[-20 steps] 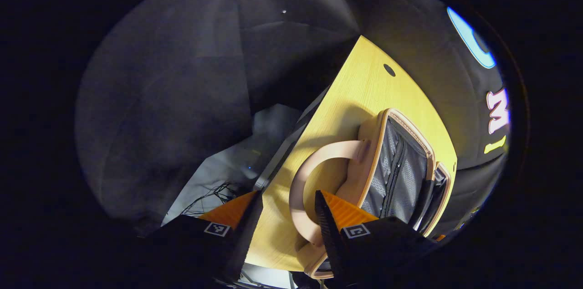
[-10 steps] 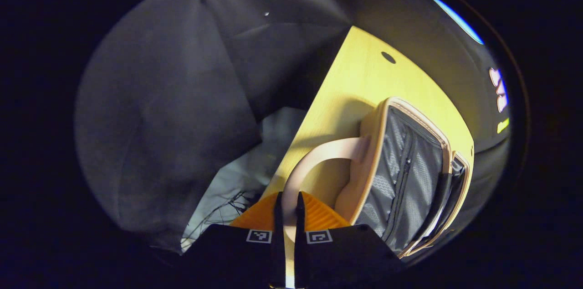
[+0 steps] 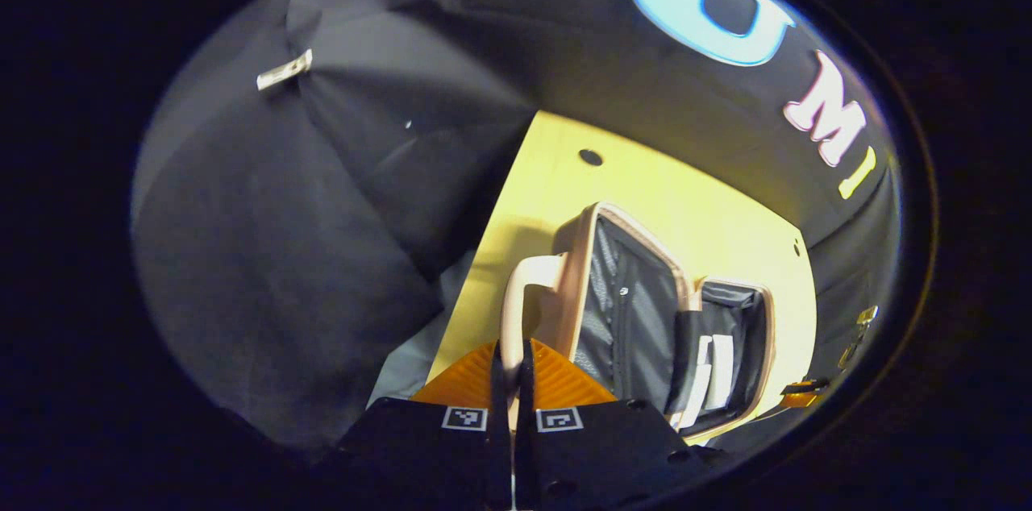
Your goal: First open the suitcase, pack the skin care products into it, and then close the suitcase.
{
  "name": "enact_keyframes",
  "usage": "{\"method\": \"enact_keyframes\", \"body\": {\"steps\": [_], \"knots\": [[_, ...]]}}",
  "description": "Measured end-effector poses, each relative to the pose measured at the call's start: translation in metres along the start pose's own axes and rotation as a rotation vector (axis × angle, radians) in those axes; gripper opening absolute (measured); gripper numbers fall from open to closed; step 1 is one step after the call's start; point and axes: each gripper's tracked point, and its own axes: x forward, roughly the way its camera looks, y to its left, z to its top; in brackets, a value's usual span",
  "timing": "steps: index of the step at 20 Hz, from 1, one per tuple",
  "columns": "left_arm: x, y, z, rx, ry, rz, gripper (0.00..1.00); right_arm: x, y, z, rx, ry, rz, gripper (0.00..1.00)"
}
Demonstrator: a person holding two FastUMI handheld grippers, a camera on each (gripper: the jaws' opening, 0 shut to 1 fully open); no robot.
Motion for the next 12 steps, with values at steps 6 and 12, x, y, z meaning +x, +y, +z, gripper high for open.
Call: {"method": "enact_keyframes", "body": {"steps": [6, 12], "knots": [[-0.080, -0.106, 0.035, 0.030, -0.124, -0.166, 0.07, -0.014, -0.012, 0.011, 0.000, -0.042, 0.049, 0.98], [-0.112, -0.225, 0.034, 0.081, -0.142, -0.298, 0.07, -0.050, -0.055, 0.023, -0.025, -0.074, 0.035, 0.97]]}}
